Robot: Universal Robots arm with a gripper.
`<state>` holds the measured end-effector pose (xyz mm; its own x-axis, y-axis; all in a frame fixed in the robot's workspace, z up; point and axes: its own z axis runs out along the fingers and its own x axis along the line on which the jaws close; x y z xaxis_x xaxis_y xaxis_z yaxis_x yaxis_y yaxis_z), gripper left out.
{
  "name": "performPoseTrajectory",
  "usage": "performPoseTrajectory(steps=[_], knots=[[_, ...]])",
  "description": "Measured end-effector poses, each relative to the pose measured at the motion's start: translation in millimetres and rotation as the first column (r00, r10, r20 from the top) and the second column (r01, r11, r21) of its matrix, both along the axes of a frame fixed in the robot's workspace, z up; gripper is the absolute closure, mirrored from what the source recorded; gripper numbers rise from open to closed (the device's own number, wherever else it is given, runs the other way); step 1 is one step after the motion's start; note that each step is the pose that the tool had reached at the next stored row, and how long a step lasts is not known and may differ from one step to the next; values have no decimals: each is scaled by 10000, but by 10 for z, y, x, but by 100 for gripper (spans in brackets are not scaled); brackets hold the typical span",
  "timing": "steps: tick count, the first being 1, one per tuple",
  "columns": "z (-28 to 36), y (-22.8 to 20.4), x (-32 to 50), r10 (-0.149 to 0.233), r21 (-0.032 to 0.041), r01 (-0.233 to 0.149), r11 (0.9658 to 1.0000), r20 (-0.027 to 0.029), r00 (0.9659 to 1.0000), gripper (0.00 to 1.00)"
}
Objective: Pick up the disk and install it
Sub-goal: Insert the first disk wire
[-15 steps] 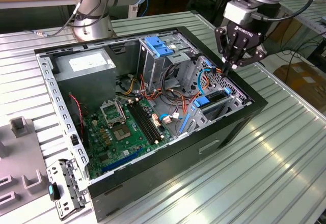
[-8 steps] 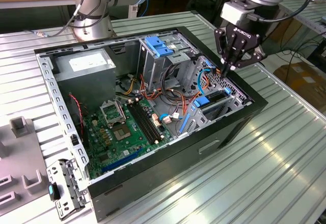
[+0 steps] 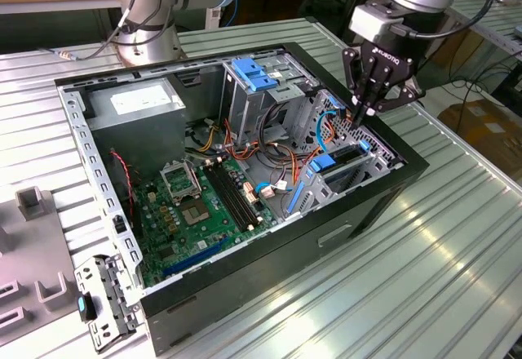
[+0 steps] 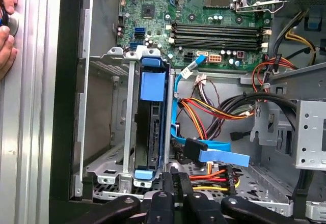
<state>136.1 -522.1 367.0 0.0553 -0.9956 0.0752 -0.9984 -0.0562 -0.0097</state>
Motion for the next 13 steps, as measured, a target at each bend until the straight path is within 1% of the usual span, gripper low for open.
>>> performPoseTrajectory(steps=[2,4,5,6,8,9,10,11,12,13], knots=[[-11,-10,-24,0,0,0,10000,-26,10000,84],[-26,-20,-54,0,3,0,10000,-36,10000,84],[-34,-33,-61,1,20,-1,10000,-38,10000,84],[-39,-45,-64,0,22,0,10000,-38,10000,84],[-49,-82,-73,-1,32,1,10000,-38,10000,84],[-54,-100,-78,-1,61,1,10000,-38,10000,84],[-59,-119,-85,0,113,1,9999,-38,10000,84],[-63,-133,-91,0,137,1,9999,-38,10000,84],[-68,-142,-96,1,145,0,9999,-38,10000,84],[-71,-144,-100,6,154,-6,9999,-38,10000,84]])
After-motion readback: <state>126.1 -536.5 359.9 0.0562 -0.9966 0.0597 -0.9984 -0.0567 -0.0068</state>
